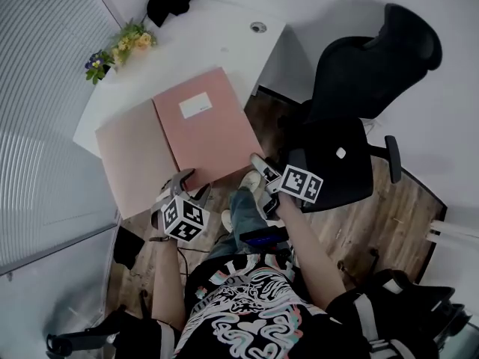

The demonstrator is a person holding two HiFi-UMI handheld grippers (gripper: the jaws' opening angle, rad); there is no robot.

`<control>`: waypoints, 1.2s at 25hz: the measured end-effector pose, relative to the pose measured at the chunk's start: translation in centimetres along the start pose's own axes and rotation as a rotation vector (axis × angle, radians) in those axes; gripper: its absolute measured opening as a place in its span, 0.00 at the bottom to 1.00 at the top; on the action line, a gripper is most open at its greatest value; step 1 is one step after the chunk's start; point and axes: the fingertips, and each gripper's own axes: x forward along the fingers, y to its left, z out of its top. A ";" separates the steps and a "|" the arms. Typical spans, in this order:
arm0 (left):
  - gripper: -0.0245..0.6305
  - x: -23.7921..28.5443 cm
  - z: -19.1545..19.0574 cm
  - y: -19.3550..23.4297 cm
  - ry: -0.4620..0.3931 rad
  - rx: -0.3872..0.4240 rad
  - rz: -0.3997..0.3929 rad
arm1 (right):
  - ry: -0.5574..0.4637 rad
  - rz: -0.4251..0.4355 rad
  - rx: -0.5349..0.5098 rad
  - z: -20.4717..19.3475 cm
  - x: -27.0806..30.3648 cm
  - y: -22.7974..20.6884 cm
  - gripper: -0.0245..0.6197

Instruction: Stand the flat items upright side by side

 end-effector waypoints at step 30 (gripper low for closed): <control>0.38 0.2 0.0 -0.1 0.026 0.035 0.005 | -0.021 0.166 0.188 -0.5 1.0 -0.4 0.50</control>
